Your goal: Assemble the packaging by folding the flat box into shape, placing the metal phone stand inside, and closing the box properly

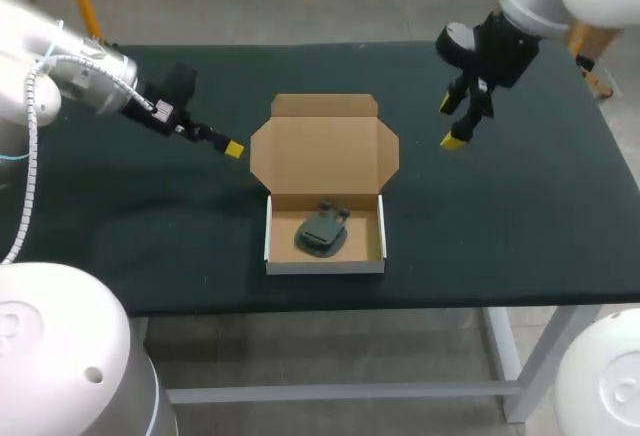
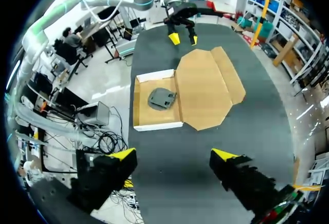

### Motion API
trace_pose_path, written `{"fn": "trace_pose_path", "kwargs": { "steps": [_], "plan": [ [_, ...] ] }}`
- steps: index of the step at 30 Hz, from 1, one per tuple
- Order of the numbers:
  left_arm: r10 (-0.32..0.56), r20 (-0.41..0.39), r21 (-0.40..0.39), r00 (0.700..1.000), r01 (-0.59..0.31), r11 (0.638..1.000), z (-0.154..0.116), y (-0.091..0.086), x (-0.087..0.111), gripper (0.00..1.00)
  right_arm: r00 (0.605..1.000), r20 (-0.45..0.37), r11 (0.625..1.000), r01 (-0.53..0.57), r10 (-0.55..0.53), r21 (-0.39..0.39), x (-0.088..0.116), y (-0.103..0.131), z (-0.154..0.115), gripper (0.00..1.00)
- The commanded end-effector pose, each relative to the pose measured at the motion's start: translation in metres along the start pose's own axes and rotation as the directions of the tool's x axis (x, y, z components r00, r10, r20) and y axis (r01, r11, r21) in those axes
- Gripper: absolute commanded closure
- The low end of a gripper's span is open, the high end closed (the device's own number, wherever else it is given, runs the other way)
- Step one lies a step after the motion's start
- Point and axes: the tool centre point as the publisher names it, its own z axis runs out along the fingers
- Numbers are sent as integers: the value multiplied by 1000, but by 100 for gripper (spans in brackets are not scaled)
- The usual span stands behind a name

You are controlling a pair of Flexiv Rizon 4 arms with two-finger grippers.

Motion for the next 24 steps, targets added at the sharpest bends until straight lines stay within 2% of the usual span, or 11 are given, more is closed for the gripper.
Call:
{"fn": "trace_pose_path", "kwargs": {
  "steps": [1,7,11,15,19,24],
  "plan": [
    [6,-18,18,1000,-6,1000,11,-1,-11,0,1000,-10,1000,1,0,28,-4,9,0,0],
    [6,-81,71,997,-1,997,24,-5,-19,0,1000,-11,999,9,-9,42,-8,13,1,0],
    [21,-126,84,992,-10,996,32,-9,-15,0,1000,-14,998,12,-11,56,-13,16,4,0],
    [39,-152,90,988,-26,996,39,-14,-9,11,1000,-14,998,11,-10,65,-17,16,7,0],
    [59,-175,99,983,-42,994,44,-17,0,15,1000,-15,998,7,-6,69,-21,16,8,0],
    [82,-200,98,976,-64,993,50,-21,8,31,1000,-18,997,7,-5,71,-23,16,9,0]
  ]
}}
